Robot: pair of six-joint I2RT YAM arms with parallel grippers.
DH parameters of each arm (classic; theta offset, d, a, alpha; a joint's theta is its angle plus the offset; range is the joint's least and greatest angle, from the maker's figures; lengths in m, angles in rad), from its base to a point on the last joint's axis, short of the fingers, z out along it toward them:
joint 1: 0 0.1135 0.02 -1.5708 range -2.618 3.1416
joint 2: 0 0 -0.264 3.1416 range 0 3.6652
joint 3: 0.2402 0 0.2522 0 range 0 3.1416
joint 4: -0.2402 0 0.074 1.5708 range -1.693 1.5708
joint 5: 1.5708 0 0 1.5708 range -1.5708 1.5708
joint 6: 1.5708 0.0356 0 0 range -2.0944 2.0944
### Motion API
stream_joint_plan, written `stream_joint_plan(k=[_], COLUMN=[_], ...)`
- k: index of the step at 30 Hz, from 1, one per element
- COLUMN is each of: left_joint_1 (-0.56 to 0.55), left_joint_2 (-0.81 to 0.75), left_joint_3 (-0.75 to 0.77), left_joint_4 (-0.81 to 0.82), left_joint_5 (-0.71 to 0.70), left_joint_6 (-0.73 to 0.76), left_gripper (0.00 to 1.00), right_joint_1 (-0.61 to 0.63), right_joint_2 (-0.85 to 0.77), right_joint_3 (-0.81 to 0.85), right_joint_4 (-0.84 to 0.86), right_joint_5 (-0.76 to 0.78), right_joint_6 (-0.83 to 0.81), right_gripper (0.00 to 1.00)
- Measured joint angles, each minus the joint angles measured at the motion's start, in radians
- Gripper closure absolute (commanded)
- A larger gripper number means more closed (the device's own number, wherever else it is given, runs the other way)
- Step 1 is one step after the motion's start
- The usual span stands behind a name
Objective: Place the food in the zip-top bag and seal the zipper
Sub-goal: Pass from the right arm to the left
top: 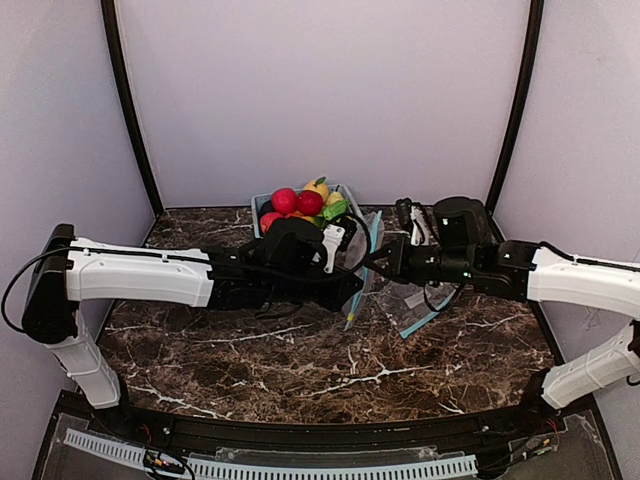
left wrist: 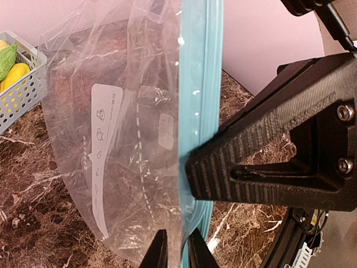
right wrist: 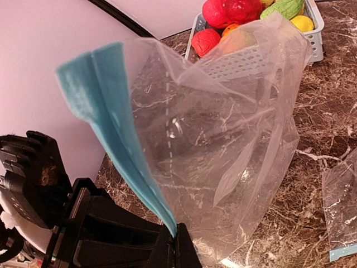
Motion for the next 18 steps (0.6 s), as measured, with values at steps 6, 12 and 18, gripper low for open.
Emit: stream_joint_plan(k=[6, 12, 18], left_joint_1=[0.000, -0.001, 0.000], left_joint_2=[0.029, 0.031, 0.031], left_joint_3=[0.010, 0.010, 0.010], left_joint_4=[-0.008, -0.011, -0.015], left_joint_5=[-0.006, -0.042, -0.073], left_joint_6=[0.003, -0.005, -0.021], left_gripper=[0.99, 0.99, 0.99], right_joint_1=[0.001, 0.005, 0.008], right_joint_2=[0.013, 0.010, -0.029], right_joint_3=[-0.001, -0.008, -0.037], right_joint_4=[0.000, -0.001, -0.039], right_joint_5=[0.021, 0.048, 0.098], right_joint_6=[0.029, 0.017, -0.019], right_gripper=[0.97, 0.69, 0.59])
